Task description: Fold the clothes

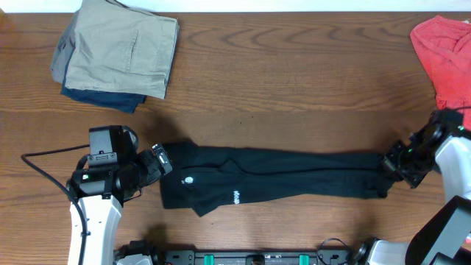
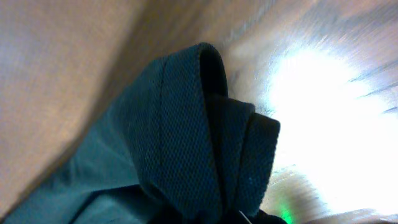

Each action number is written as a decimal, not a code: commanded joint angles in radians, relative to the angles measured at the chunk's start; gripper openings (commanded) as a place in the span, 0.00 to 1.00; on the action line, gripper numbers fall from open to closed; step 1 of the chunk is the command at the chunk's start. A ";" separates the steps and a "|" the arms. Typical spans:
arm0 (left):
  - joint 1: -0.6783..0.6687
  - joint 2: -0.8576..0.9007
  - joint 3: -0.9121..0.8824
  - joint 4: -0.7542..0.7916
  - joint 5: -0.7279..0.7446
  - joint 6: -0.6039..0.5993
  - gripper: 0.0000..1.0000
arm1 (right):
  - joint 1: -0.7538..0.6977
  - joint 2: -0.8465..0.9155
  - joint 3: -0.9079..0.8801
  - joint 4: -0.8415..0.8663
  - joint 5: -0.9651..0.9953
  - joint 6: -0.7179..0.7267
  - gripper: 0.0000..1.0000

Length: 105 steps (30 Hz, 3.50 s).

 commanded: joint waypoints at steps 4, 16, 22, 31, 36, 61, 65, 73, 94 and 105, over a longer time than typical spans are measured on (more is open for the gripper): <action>0.005 0.006 0.015 -0.003 0.012 0.019 0.98 | -0.008 -0.039 0.121 -0.053 0.024 0.018 0.01; 0.005 0.007 0.006 0.009 0.012 0.019 0.98 | 0.241 -0.074 0.199 -0.096 0.016 0.026 0.01; 0.005 0.007 0.006 0.004 0.012 0.019 0.98 | 0.433 -0.071 0.198 -0.045 0.017 0.083 0.02; 0.005 0.007 0.006 -0.002 0.012 0.019 0.98 | 0.634 -0.071 0.198 -0.013 0.018 0.116 0.04; 0.005 0.007 0.006 -0.002 0.012 0.019 0.98 | 0.707 -0.071 0.183 0.007 0.079 0.175 0.05; 0.005 0.007 0.006 -0.006 0.012 0.019 0.98 | 0.935 -0.064 0.001 0.281 0.076 0.393 0.11; 0.005 0.007 0.006 -0.006 0.012 0.019 0.98 | 0.964 -0.062 0.001 0.285 0.072 0.400 0.11; 0.005 0.007 0.006 -0.006 0.012 0.019 0.98 | 1.015 -0.057 0.001 0.294 0.068 0.411 0.37; 0.005 0.007 0.006 -0.013 0.012 0.019 0.98 | 0.898 -0.058 0.052 0.238 -0.100 0.027 0.75; 0.005 0.007 0.006 -0.018 0.012 0.019 0.98 | 1.140 -0.018 0.052 0.209 0.227 -0.049 0.76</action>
